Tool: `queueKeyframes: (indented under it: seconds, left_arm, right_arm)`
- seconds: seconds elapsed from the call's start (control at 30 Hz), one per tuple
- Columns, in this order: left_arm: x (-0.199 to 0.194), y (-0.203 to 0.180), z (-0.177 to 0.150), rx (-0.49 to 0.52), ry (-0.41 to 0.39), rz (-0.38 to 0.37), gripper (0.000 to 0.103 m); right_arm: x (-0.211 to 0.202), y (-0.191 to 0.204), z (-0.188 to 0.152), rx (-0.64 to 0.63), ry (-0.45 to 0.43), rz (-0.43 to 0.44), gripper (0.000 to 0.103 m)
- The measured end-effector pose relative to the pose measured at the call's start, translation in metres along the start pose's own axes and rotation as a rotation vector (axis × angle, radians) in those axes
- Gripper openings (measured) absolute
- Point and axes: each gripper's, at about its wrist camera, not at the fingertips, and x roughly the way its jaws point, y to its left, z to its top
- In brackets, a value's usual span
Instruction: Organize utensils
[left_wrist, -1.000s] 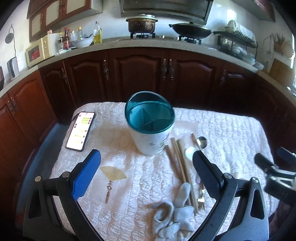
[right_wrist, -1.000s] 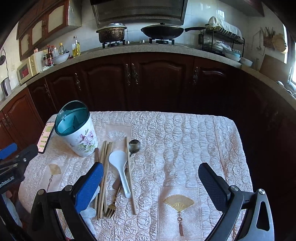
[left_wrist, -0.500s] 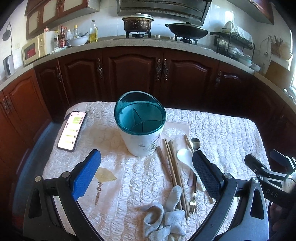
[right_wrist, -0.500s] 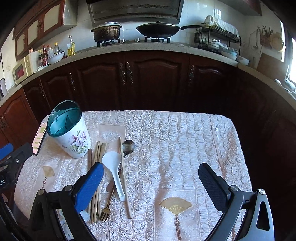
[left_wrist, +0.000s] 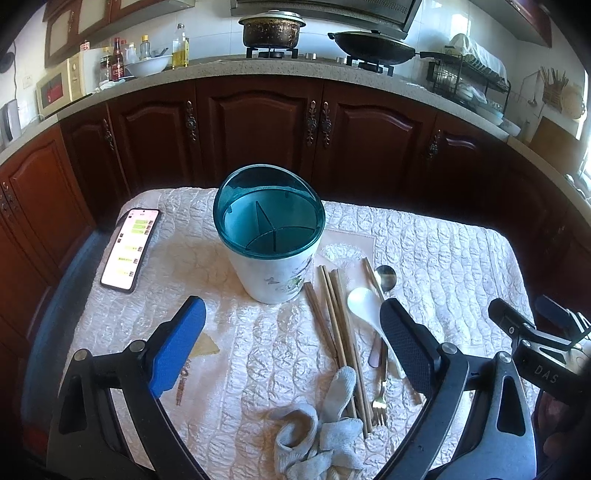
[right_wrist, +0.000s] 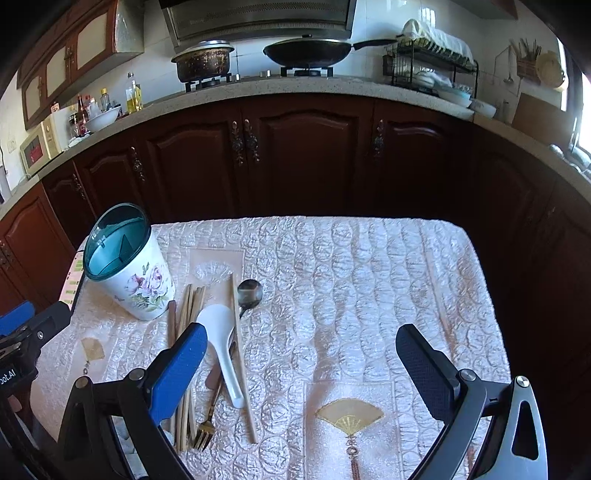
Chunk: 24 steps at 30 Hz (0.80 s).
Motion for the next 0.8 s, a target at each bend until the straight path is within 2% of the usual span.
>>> queueKeyframes:
  seconds: [0.8]
  left_arm:
    - [0.01,-0.004,-0.002,0.02,0.019,0.017,0.096]
  right_arm:
    - [0.007,0.007,-0.001,-0.028,0.01,-0.006,0.102]
